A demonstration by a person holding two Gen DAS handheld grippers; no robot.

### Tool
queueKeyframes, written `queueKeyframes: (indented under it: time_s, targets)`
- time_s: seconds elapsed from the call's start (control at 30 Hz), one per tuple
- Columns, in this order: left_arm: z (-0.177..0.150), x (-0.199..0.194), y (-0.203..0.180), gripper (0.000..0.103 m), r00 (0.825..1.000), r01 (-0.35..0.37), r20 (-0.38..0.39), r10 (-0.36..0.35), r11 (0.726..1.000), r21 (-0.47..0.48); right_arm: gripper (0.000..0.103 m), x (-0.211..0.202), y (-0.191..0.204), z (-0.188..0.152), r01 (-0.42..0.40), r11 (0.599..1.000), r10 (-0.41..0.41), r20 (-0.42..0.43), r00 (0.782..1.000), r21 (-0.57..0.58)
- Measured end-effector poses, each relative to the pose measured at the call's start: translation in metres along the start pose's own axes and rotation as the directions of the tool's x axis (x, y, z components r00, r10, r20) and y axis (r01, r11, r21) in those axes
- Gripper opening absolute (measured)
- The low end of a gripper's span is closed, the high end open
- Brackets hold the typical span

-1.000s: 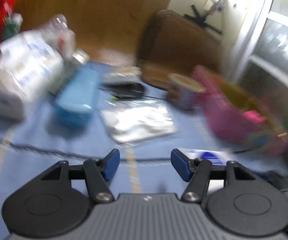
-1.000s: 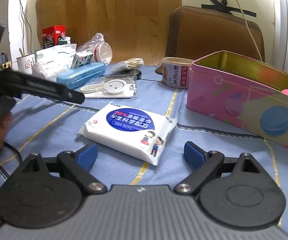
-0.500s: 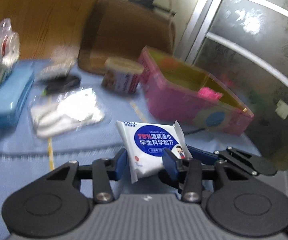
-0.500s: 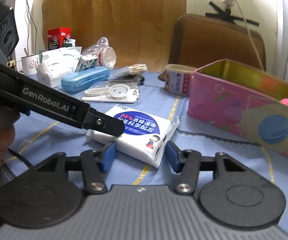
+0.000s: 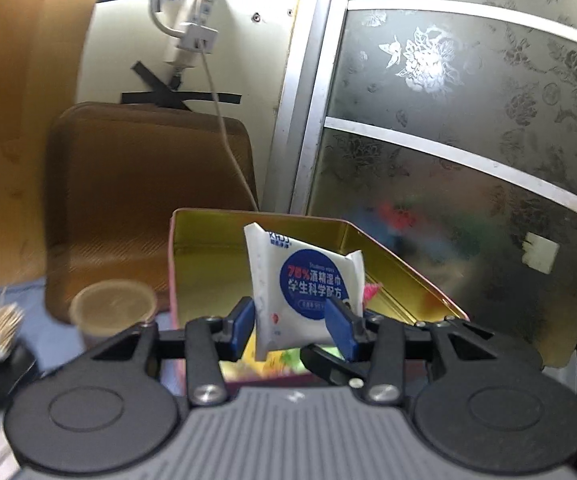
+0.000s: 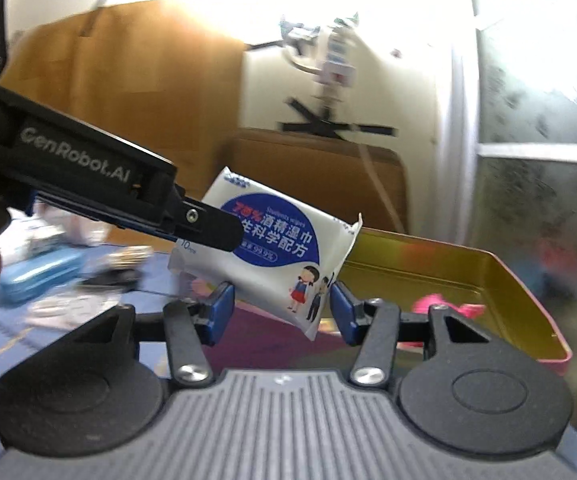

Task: Organize soft objects
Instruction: 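Carry the white wipes pack into the pink tin and release it, then grasp the clear plastic packet with white cord using the left gripper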

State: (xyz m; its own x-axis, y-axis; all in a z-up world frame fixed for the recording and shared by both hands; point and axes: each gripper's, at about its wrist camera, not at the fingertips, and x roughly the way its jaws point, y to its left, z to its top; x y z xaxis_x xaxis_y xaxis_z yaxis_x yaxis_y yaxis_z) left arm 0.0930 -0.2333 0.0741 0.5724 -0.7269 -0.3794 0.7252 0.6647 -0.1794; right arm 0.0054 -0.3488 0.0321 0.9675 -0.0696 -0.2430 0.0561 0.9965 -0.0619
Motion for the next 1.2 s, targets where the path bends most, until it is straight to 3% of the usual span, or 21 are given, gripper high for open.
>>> queueKeyframes:
  time_s: [0.2, 0.3, 0.4, 0.57, 0.73, 0.87, 0.97, 1.03, 1.13, 1.2]
  targets:
    - [-0.005, 0.049, -0.007, 0.041, 0.993, -0.105, -0.058, 0.107, 0.994, 0.036, 0.055, 0.051, -0.032, -0.005, 0.141, 0.99, -0.14, -0.067, 0.988, 0.004]
    - [-0.015, 0.038, -0.001, 0.041, 0.994, -0.092, -0.059, 0.093, 0.996, 0.017, 0.055, 0.046, -0.043, -0.009, 0.12, 0.989, -0.114, -0.07, 0.991, 0.09]
    - [-0.024, 0.015, 0.006, 0.042, 0.995, -0.092, -0.034, 0.093, 0.996, 0.013, 0.055, 0.033, -0.04, -0.014, 0.118, 0.988, -0.113, -0.049, 0.992, 0.102]
    - [-0.05, -0.046, 0.031, 0.042, 0.995, -0.102, 0.003, 0.102, 0.995, -0.024, 0.055, 0.01, -0.026, -0.013, 0.05, 0.987, -0.05, -0.002, 0.999, 0.152]
    - [-0.092, -0.102, 0.076, 0.043, 0.973, -0.231, -0.027, 0.23, 0.968, -0.102, 0.055, 0.001, 0.014, -0.008, -0.118, 0.988, 0.118, 0.005, 0.993, 0.097]
    - [-0.115, -0.126, 0.123, 0.043, 0.937, -0.349, -0.071, 0.342, 0.908, -0.232, 0.055, 0.017, 0.058, -0.006, -0.279, 0.959, 0.282, -0.097, 0.954, 0.049]
    - [-0.121, -0.14, 0.152, 0.042, 0.94, -0.328, -0.04, 0.34, 0.862, -0.386, 0.052, 0.041, 0.089, -0.004, -0.358, 0.933, 0.36, -0.176, 0.916, 0.04]
    - [-0.124, -0.142, 0.162, 0.042, 0.936, -0.328, -0.035, 0.349, 0.838, -0.436, 0.046, 0.062, 0.105, -0.001, -0.378, 0.924, 0.382, -0.23, 0.895, 0.062]
    - [-0.123, -0.14, 0.164, 0.042, 0.946, -0.304, -0.04, 0.32, 0.843, -0.444, 0.04, 0.095, 0.116, 0.004, -0.389, 0.908, 0.419, -0.298, 0.858, 0.157]
    - [-0.125, -0.137, 0.161, 0.042, 0.946, -0.313, -0.063, 0.318, 0.848, -0.427, 0.037, 0.114, 0.12, 0.003, -0.396, 0.89, 0.453, -0.353, 0.819, 0.225]
